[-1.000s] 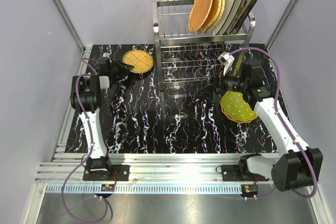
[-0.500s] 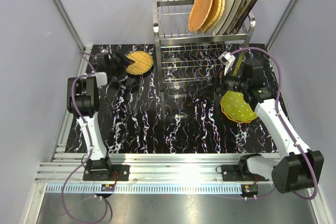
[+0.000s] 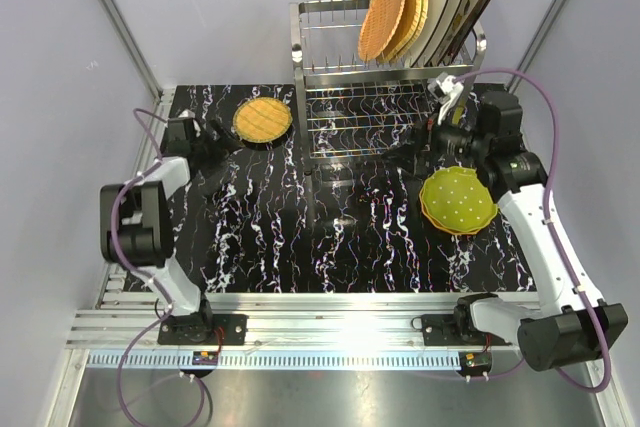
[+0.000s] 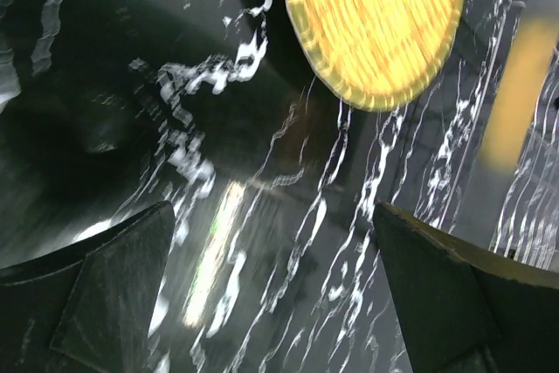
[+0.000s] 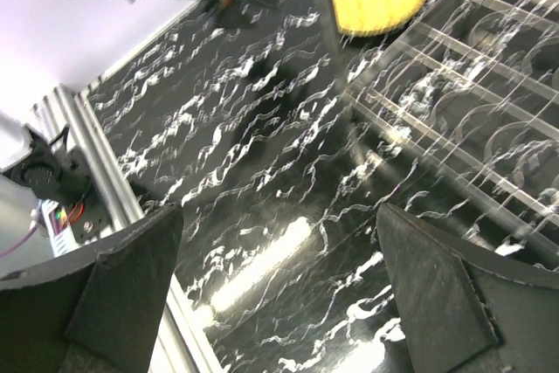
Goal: Unload the plates from the dish rack
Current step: Place the plate on the table, then grab a plate with the right arm
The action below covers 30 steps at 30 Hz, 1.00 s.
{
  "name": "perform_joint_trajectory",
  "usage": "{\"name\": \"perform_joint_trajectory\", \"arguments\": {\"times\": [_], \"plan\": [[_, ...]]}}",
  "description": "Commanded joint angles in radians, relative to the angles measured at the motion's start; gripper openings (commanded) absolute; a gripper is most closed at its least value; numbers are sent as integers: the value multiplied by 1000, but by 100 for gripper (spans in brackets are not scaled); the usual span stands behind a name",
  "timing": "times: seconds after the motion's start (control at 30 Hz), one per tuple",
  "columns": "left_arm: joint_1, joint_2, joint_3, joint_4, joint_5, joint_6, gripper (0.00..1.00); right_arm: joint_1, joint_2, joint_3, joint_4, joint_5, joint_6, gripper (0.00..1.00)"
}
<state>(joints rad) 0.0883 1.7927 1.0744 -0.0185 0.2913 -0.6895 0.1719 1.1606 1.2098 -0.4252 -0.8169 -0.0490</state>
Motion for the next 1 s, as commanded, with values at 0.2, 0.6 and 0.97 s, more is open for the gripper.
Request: {"name": "perform_joint_trajectory", "arguments": {"times": [0.2,0.6,0.97], "plan": [[39,-511,-220,-115,-147,263,99,-5,40,223,-18,165,136,100],[85,-989,-395,-293,-251,312,99,9,168,482,-110,220,60,100],[84,-1144,-435,-385,-152,331,99,195,353,781,-210,565,24,96]]}}
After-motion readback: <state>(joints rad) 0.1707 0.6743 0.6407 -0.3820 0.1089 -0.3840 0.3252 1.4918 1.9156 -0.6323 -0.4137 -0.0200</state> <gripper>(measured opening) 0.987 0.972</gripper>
